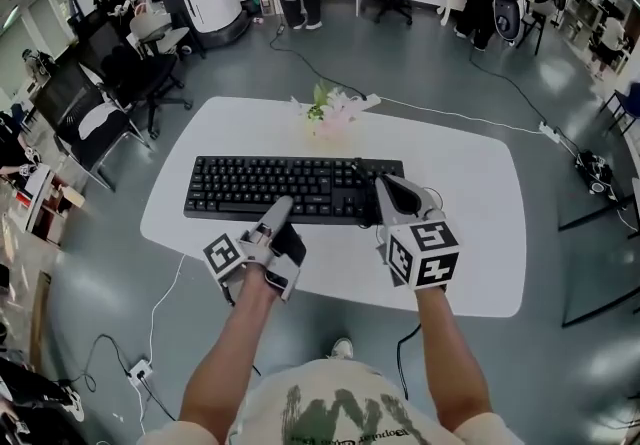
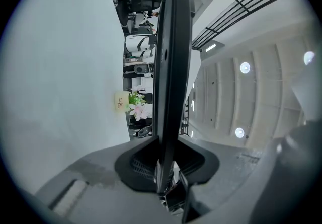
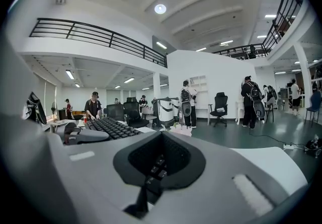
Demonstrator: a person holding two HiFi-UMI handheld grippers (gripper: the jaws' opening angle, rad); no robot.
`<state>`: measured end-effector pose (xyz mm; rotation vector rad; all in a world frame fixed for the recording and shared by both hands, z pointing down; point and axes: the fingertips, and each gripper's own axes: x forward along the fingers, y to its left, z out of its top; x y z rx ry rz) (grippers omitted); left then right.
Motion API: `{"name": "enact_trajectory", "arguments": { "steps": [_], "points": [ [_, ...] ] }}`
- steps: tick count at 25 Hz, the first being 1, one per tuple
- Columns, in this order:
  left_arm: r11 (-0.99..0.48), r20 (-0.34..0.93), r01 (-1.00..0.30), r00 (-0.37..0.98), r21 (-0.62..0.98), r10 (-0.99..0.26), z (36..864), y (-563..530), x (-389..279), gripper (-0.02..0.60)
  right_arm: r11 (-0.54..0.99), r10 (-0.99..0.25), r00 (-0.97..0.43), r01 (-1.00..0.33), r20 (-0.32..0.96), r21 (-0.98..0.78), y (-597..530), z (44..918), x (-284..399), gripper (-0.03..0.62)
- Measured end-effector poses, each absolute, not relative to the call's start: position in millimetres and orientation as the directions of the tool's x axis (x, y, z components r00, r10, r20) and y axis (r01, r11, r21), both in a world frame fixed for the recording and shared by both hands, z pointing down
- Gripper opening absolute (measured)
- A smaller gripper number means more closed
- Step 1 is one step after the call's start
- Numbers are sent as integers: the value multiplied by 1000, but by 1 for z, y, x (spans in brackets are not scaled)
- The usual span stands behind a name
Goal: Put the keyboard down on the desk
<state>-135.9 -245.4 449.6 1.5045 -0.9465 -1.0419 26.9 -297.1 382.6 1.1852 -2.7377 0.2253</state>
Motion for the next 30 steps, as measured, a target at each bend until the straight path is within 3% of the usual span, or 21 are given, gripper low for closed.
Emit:
{"name": "enact_trajectory", "arguments": {
  "steps": [10,30],
  "points": [
    [-145,-129,-27,317,989,-940,458,-259,-141,92,666,-718,-667,-742,199,-83,-310,382,24,0],
    [-111,-118,43,457,993,-881,492,-315,-165,92,534,-814,-523,-845,252,-26,-331,386,-12,0]
  ]
}}
